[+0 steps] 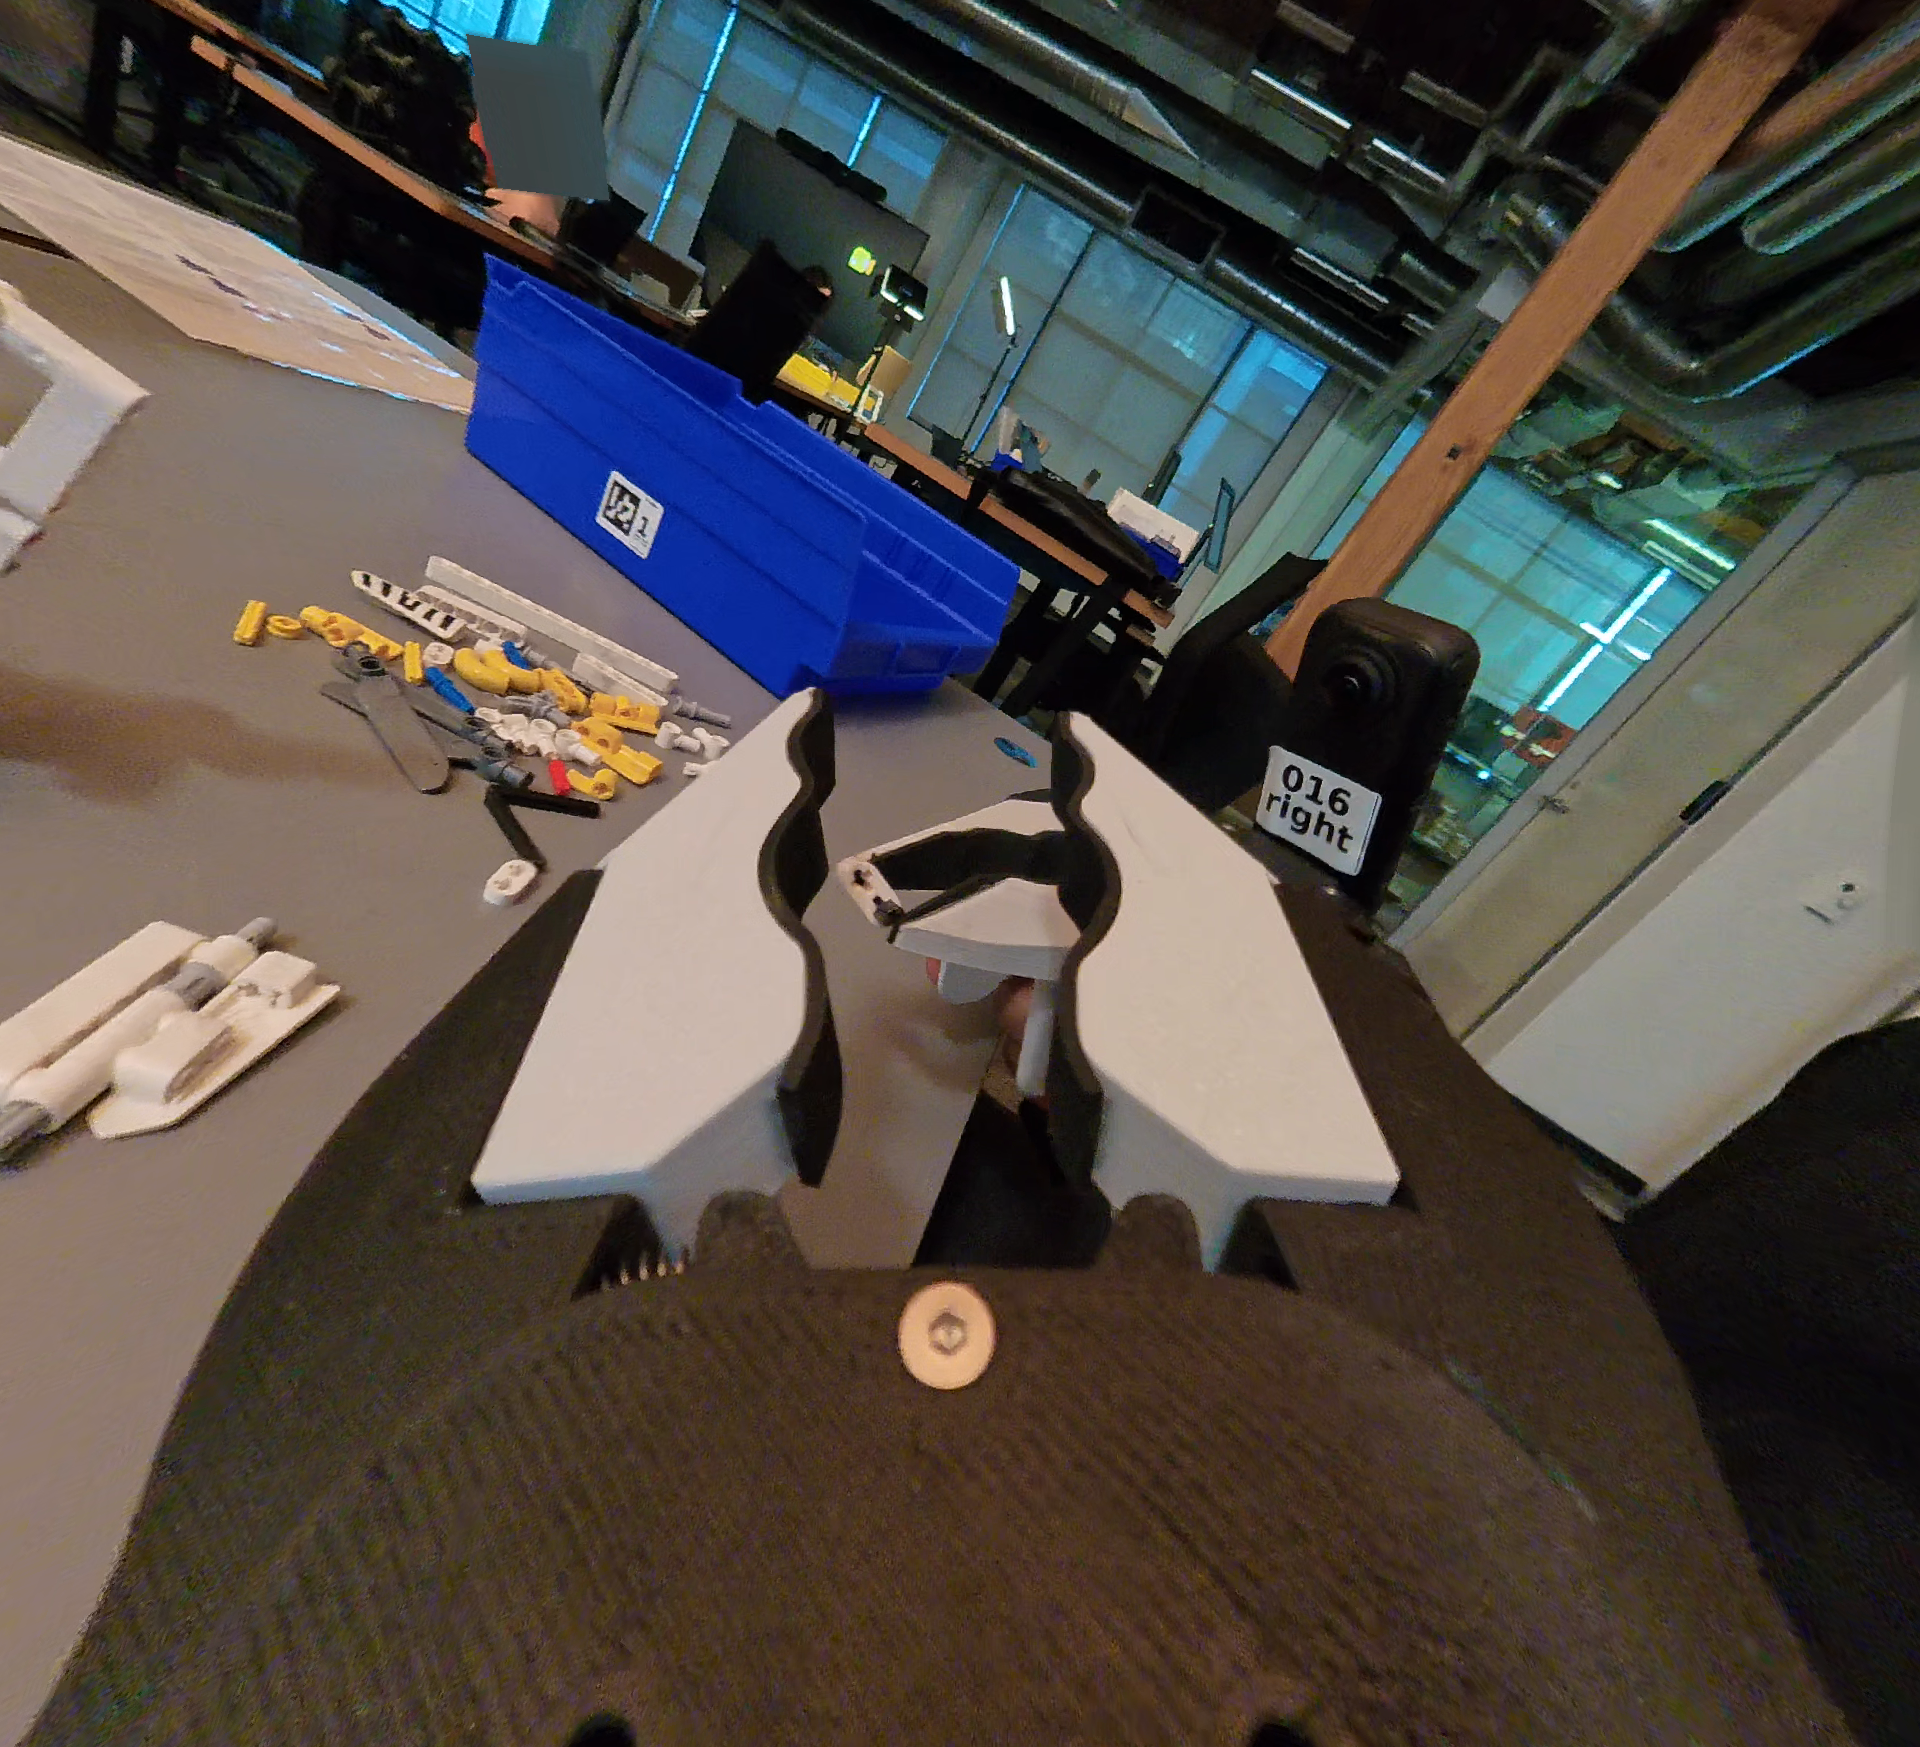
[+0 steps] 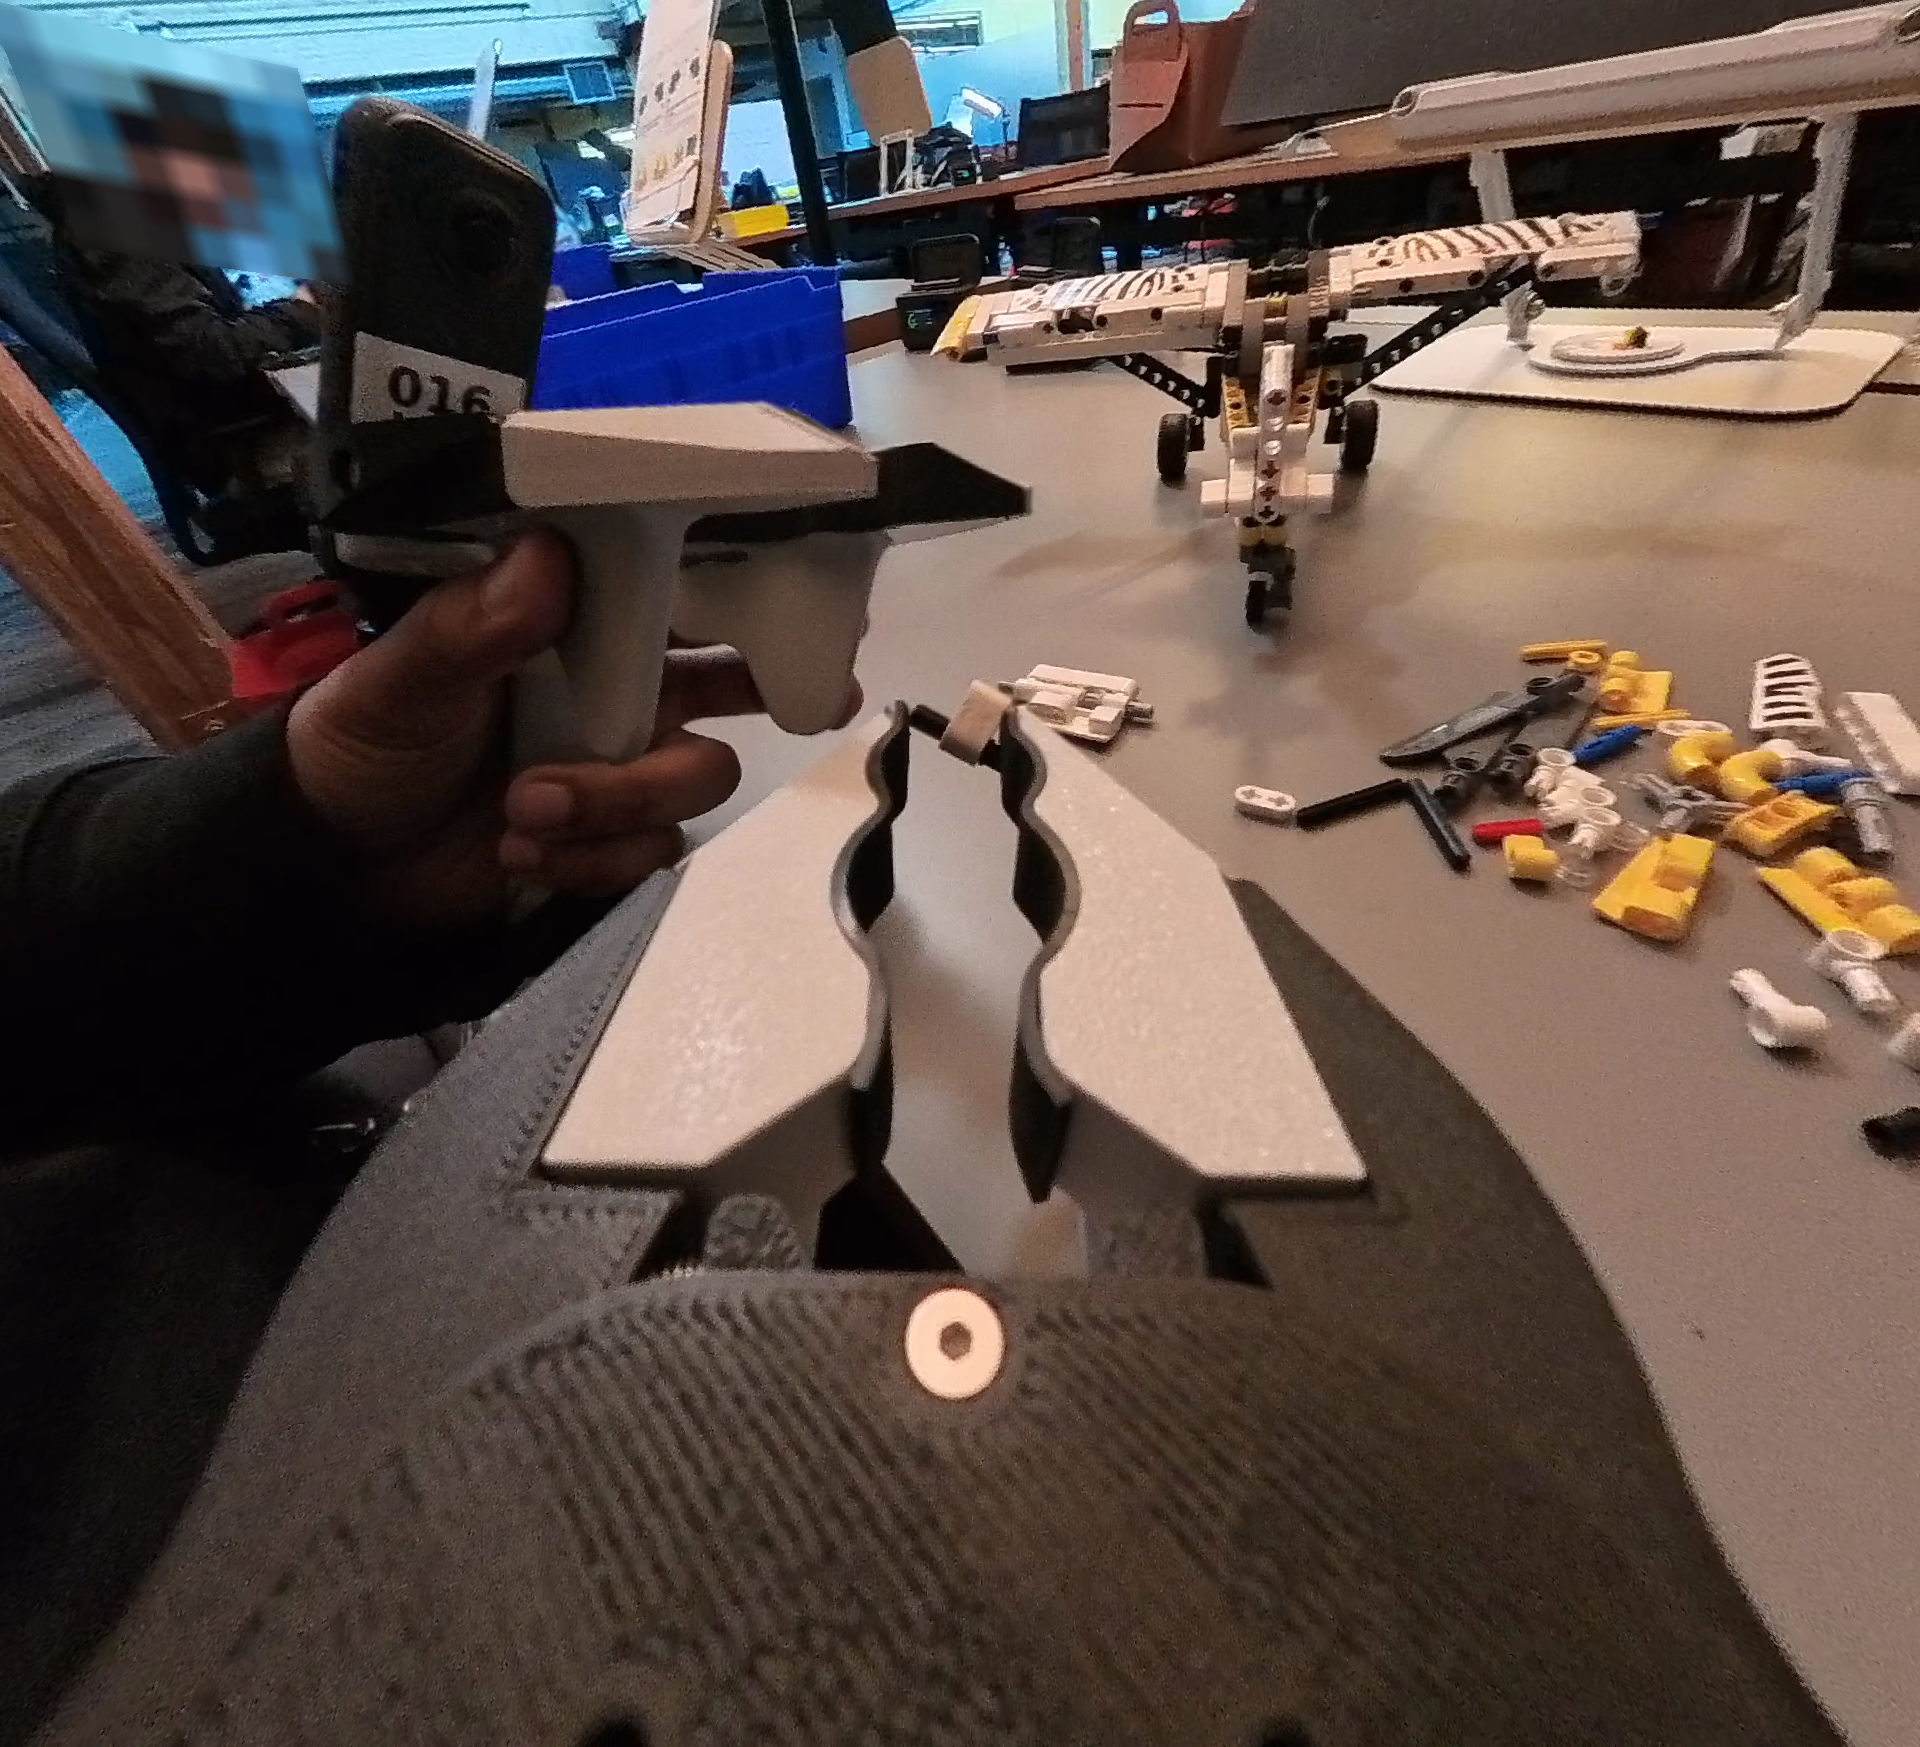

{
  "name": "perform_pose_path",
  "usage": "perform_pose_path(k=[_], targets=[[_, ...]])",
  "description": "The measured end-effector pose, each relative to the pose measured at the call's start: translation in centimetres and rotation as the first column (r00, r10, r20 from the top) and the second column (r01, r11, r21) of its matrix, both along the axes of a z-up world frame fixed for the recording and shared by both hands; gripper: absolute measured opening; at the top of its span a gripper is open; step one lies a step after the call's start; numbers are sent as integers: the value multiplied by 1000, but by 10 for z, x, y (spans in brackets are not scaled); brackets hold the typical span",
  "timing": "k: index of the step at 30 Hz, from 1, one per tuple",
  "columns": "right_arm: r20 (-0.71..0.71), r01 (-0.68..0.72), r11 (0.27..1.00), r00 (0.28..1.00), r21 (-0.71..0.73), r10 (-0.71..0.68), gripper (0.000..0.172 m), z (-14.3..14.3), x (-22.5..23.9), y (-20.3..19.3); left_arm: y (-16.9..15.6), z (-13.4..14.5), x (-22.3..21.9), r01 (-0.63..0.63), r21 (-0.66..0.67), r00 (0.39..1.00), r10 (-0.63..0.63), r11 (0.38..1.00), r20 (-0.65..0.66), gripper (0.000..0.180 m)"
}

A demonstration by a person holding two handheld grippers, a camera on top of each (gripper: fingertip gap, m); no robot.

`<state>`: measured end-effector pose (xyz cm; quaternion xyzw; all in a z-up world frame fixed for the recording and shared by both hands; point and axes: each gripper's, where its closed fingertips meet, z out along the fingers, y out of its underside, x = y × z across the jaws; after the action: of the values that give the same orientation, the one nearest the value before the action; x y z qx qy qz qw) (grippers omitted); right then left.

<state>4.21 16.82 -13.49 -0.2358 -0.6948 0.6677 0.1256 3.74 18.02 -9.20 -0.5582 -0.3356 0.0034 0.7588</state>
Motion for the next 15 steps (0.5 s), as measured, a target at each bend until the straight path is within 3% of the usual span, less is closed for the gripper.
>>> perform_pose_path(k=[15], targets=[[48, -19, 998, 999, -53, 21, 15, -1, -2, 2, -15, -7, -3, -37, -20, 999, 37, 999, 14, 37]])
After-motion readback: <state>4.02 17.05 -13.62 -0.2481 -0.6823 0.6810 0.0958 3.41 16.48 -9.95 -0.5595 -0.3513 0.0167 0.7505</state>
